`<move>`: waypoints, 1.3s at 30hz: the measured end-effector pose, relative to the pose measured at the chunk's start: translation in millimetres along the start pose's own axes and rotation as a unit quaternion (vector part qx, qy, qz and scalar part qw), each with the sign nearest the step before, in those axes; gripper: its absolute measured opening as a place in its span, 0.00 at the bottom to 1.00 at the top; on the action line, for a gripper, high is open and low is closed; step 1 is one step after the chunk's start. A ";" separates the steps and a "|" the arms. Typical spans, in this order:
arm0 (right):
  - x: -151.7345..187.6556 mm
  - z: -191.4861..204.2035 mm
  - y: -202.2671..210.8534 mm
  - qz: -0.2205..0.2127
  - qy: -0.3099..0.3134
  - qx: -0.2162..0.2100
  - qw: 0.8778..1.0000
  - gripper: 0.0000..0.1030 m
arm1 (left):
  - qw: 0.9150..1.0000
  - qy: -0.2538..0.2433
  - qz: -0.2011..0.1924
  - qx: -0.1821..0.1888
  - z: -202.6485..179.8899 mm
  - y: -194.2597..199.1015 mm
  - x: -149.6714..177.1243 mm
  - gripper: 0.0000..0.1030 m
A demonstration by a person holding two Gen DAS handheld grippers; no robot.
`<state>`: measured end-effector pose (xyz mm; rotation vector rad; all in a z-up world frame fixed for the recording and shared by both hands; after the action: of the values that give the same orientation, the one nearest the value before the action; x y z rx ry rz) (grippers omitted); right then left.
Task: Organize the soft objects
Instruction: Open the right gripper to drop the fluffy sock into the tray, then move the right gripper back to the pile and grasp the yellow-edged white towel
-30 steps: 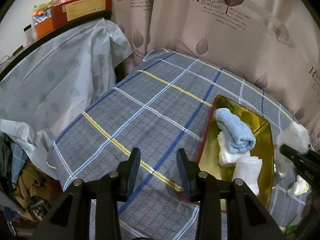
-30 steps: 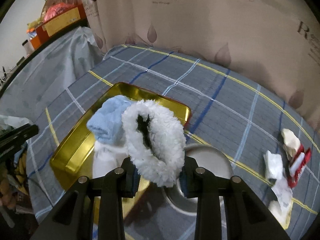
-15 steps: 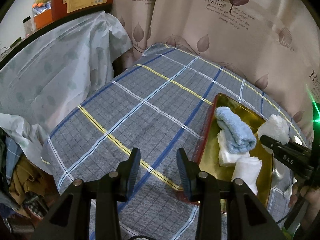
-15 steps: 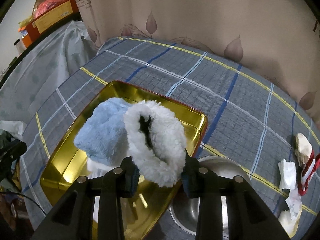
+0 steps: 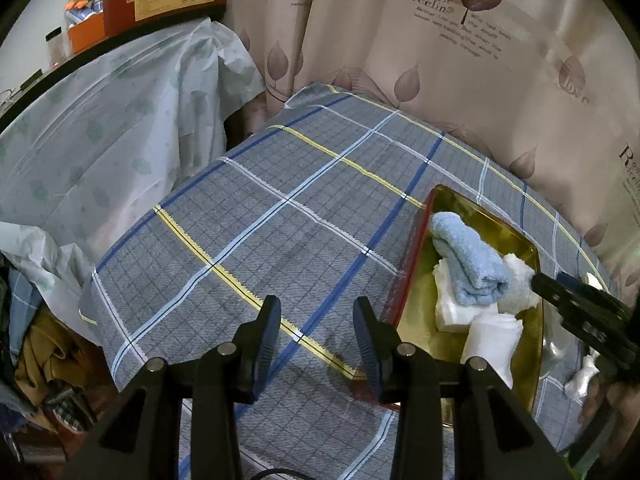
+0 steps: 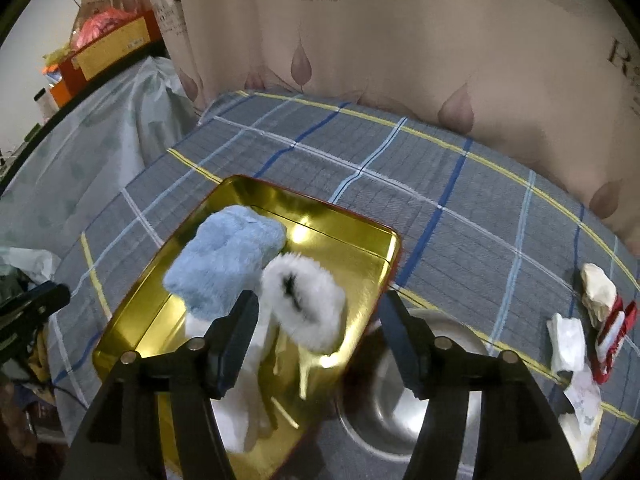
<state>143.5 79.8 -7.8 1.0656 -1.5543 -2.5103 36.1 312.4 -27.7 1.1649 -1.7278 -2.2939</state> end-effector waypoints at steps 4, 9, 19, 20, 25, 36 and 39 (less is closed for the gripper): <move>17.6 -4.9 25.8 -0.006 -0.001 -0.004 1.000 0.59 | 1.000 -0.004 -0.006 -0.003 -3.4 2.8 0.6 0.37; 43.9 -30.1 63.8 -0.014 -0.011 0.020 1.000 0.59 | 1.000 -0.017 -0.009 -0.007 -10.4 5.3 3.6 0.37; 88.0 -131.8 151.3 -0.034 -0.092 0.108 0.989 0.59 | 0.999 -0.046 -0.026 -0.004 -25.9 13.4 9.9 0.37; 94.0 -143.1 159.3 -0.034 -0.102 0.116 0.987 0.59 | 0.998 -0.048 -0.026 -0.004 -27.6 13.6 10.7 0.37; 121.5 -179.4 174.8 -0.009 -0.131 0.121 0.984 0.59 | 0.997 -0.070 -0.027 0.006 -39.9 14.4 15.9 0.37; 144.0 -223.7 147.6 0.068 -0.181 0.056 0.979 0.68 | 0.990 -0.133 -0.047 0.024 -74.0 32.0 34.2 0.37; 139.6 -226.1 135.8 0.082 -0.178 0.059 0.979 0.70 | 0.987 -0.151 -0.054 0.028 -84.3 40.9 38.5 0.37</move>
<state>113.8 -215.5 -38.9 0.4815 -1.8061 -2.6268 41.5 211.4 -21.9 0.9814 -1.8789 -2.6191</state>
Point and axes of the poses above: each gripper's, at about its wrist camera, not at the fingertips, and y roughly against the way its jaws point, z to its left, x to its underside, the point moved 1 cm from there along -y, roughly the way its jaws point, and after that the axes turned 15 degrees about -x, right-handed, at the moved point
